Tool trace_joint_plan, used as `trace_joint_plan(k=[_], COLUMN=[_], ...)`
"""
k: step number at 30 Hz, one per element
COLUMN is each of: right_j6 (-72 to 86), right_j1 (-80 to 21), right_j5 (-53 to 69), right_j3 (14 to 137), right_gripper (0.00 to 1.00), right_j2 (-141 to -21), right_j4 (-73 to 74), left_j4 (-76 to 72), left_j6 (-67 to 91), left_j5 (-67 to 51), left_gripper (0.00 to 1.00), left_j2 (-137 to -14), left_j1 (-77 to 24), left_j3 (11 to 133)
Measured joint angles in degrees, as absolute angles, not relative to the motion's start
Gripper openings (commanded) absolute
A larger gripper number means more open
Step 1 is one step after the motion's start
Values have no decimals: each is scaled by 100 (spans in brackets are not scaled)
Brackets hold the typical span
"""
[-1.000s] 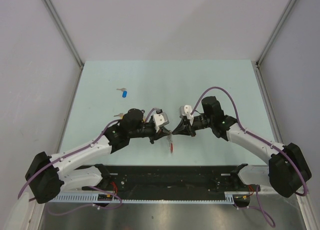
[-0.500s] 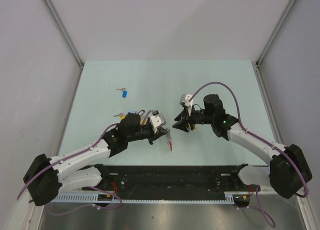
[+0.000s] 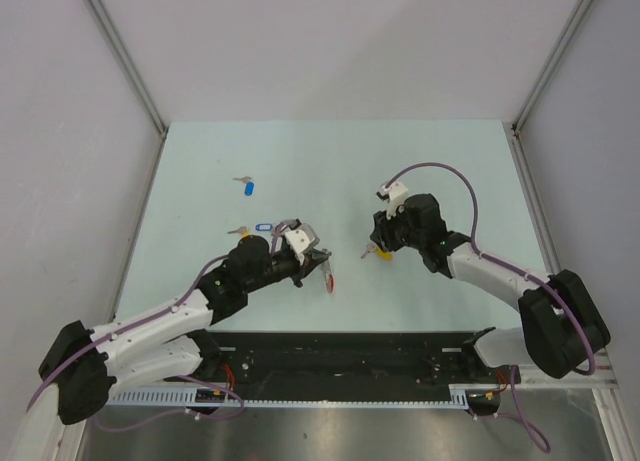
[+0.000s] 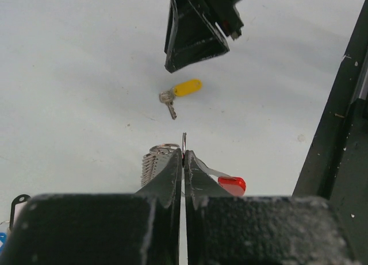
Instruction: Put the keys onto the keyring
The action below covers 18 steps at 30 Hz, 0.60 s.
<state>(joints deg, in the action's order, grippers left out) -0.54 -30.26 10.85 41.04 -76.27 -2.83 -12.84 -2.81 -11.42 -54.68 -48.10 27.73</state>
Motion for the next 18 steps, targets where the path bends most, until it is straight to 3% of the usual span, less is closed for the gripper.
trace_joint_plan(k=[9,18], right_j6=[49,95], right_j1=[-3026,-3026], right_j5=[670,642], right_j3=[3271,3179], right_gripper=[32,24], right_j2=[-8020,-8434], right_j4=[-1358,-1896], left_j4=[-1326,-1369], left_j6=[-189,-145], left_j5=[-1063,-1066], left_gripper=[0,0], left_j2=[-5345,-5349], left_j1=[-4810,-4810], left_j3=[2692,2692])
